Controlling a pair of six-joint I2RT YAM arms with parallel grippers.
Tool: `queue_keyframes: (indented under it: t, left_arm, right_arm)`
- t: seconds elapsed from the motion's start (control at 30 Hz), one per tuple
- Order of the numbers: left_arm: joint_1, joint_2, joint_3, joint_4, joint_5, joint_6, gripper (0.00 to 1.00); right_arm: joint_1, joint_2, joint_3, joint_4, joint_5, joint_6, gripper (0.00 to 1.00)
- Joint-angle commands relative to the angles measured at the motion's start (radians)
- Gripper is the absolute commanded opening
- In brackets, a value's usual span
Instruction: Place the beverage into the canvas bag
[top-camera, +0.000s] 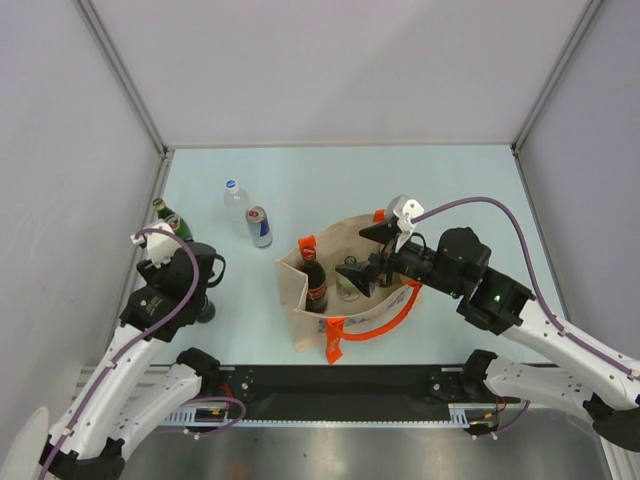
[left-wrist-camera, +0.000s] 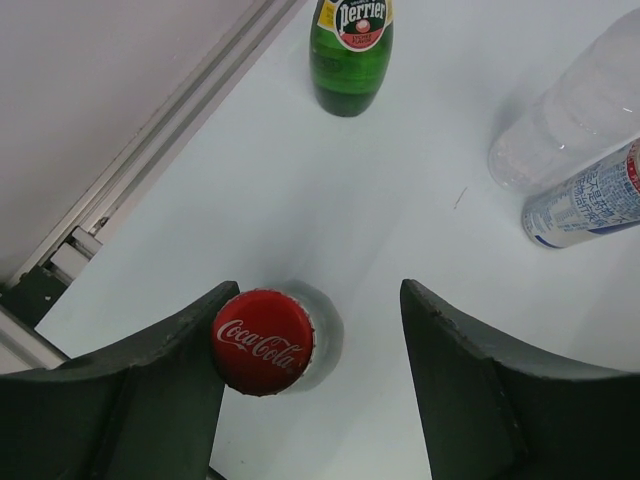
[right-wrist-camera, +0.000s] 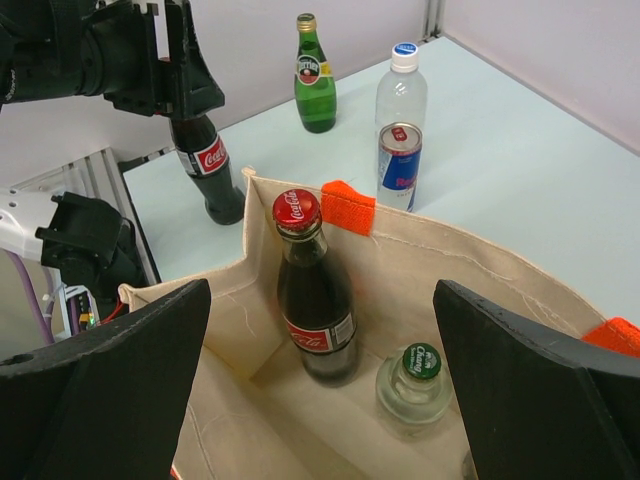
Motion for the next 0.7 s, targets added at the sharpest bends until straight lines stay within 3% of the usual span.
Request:
queue_keyframes:
  t: [0.0,0.1,0.23,0.4,0.67]
  left_arm:
    - [0.009,0.000,-0.013,0.054,-0.022,0.026,0.69]
    - [0.009,-0.003,-0.013,0.075,-0.016,0.055,0.60]
    - [0.009,-0.008,-0.010,0.107,0.001,0.114,0.31]
    - [0.009,-0.003,0.000,0.135,0.058,0.159,0.03]
    - [0.002,-0.024,0.052,0.163,0.111,0.255,0.00]
  right_arm:
    - [0.001,-0.023,-0.006,0.019,0.000,-0.013,1.00]
    - [0.001,-0.020,-0.006,0.023,-0.005,-0.015,1.00]
    - [0.001,-0.017,-0.007,0.025,-0.005,-0.016,1.00]
    - [0.001,-0.018,-0.012,0.028,-0.002,-0.019,1.00]
    - [0.001,-0.017,-0.021,0.036,0.009,-0.019,1.00]
